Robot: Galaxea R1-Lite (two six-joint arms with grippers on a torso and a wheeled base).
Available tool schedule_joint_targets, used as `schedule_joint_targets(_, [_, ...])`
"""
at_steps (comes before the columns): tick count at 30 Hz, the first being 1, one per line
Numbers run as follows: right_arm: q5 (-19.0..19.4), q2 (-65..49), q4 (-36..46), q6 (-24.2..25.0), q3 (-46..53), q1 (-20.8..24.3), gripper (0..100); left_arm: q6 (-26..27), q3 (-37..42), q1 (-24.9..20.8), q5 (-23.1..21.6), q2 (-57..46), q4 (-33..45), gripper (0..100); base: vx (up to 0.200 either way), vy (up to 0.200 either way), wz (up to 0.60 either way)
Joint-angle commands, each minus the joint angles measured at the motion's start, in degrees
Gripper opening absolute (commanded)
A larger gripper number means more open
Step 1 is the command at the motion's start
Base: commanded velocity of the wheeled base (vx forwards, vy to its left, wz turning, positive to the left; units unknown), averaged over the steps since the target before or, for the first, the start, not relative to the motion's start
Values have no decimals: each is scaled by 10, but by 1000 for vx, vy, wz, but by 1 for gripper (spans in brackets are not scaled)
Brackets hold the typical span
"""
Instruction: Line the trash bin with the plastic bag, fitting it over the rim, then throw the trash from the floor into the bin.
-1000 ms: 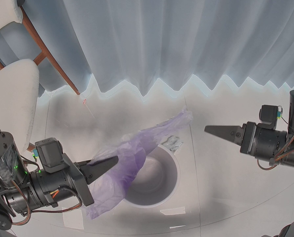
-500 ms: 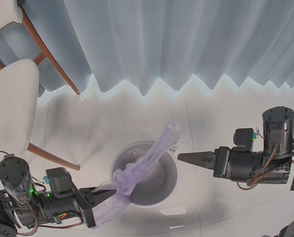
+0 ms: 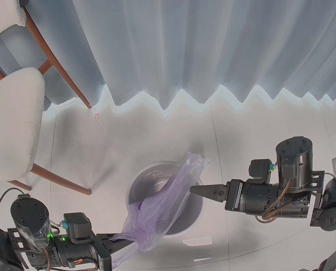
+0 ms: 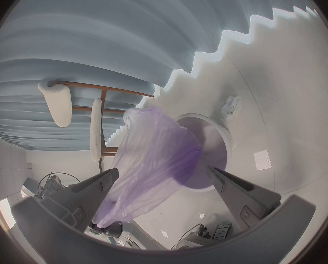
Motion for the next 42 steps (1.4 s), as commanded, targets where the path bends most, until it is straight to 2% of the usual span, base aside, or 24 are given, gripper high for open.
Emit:
schedule_joint_targets(1, [-1,38,-46,0,25,-3,100,0,10,-9,1,3,0,0,0,0,0])
schedule_joint_targets(13, [-1,61,-52,-1,22,-32,100,2,14,-20,0,3,-1,0,0,0,0])
schedule_joint_targets(26, [0,61,-51,-1,27,-28,100,2,7,-27,-1,3,-8,0,0,0,0])
schedule_joint_targets(27, [0,62,-52,0,28,-28,0,2,7,-28,-1,3,-8,0,0,0,0])
schedule_joint_targets(38, [0,60,-53,-1,29,-22,0,1,6,-43,0,12,-10,0,0,0,0])
schedule_joint_targets(39, [1,59,-55,-2,29,-22,0,2,5,-43,-1,14,-10,100,0,0,0])
schedule_joint_targets(42, [0,58,-82,-3,32,-24,0,0,3,-42,-4,10,-17,100,0,0,0])
